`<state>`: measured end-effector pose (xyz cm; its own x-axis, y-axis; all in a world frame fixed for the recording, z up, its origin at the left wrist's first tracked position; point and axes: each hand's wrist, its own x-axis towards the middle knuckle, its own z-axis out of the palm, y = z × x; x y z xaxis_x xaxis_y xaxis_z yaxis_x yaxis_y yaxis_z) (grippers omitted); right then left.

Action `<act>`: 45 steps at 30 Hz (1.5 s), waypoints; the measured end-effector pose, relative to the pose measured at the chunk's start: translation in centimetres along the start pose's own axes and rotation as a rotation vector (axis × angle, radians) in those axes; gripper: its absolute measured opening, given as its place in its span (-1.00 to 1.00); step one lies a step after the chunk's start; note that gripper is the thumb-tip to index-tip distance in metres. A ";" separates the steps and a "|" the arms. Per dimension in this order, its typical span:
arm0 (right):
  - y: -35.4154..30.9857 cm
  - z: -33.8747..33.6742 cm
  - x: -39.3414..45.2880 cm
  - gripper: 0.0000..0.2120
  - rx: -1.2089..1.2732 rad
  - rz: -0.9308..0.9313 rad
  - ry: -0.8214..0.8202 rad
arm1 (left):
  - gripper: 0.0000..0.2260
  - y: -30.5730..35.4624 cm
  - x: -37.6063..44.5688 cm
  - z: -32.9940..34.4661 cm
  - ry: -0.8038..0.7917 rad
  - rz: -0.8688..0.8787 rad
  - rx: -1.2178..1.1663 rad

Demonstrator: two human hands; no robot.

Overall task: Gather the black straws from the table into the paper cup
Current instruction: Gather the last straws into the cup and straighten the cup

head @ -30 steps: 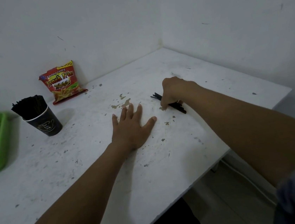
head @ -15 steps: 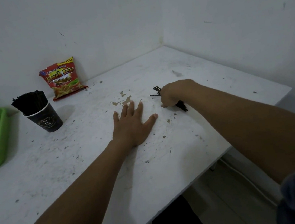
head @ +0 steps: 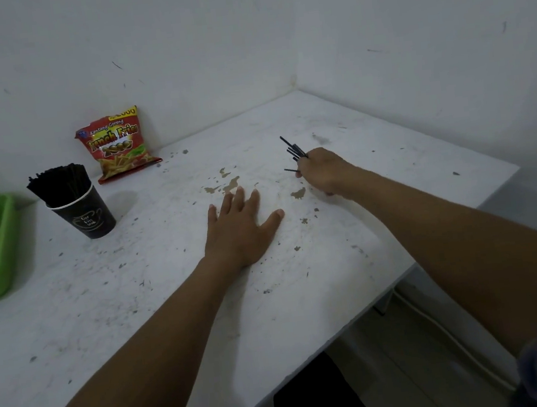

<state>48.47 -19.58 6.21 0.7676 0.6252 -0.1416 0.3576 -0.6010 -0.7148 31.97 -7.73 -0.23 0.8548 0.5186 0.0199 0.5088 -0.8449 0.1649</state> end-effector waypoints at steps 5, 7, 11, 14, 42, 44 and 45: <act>-0.7 0.8 -0.6 -0.61 0.258 -0.038 0.062 | -0.30 -0.1 -0.8 -0.2 0.028 0.031 -0.047; -1.3 1.0 -0.7 -0.54 0.390 -0.082 0.087 | -0.40 -0.2 -1.4 -0.5 0.092 0.049 -0.200; -3.9 1.6 -1.6 -0.61 0.799 -0.113 0.017 | -0.59 0.6 -3.0 -3.1 0.112 -0.222 -0.903; -6.2 2.5 -2.5 -0.56 0.959 -0.182 -0.051 | -0.61 1.0 -4.0 -5.4 -0.196 -0.489 -1.770; -10.3 7.5 -8.2 -0.65 0.956 -0.452 -0.096 | -0.57 -2.3 -8.7 -8.5 -0.449 -0.634 -2.153; -10.1 7.6 -8.2 -0.68 0.913 -0.492 -0.085 | -0.57 -2.4 -8.7 -8.4 -0.445 -0.638 -2.152; -10.1 7.7 -8.2 -0.71 0.892 -0.508 -0.079 | -0.57 -2.5 -8.6 -8.4 -0.441 -0.641 -2.150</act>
<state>34.48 -14.83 9.29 0.5874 0.7526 0.2977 0.0800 0.3120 -0.9467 22.47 -9.00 7.47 0.7957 0.2678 -0.5433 0.0719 0.8488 0.5237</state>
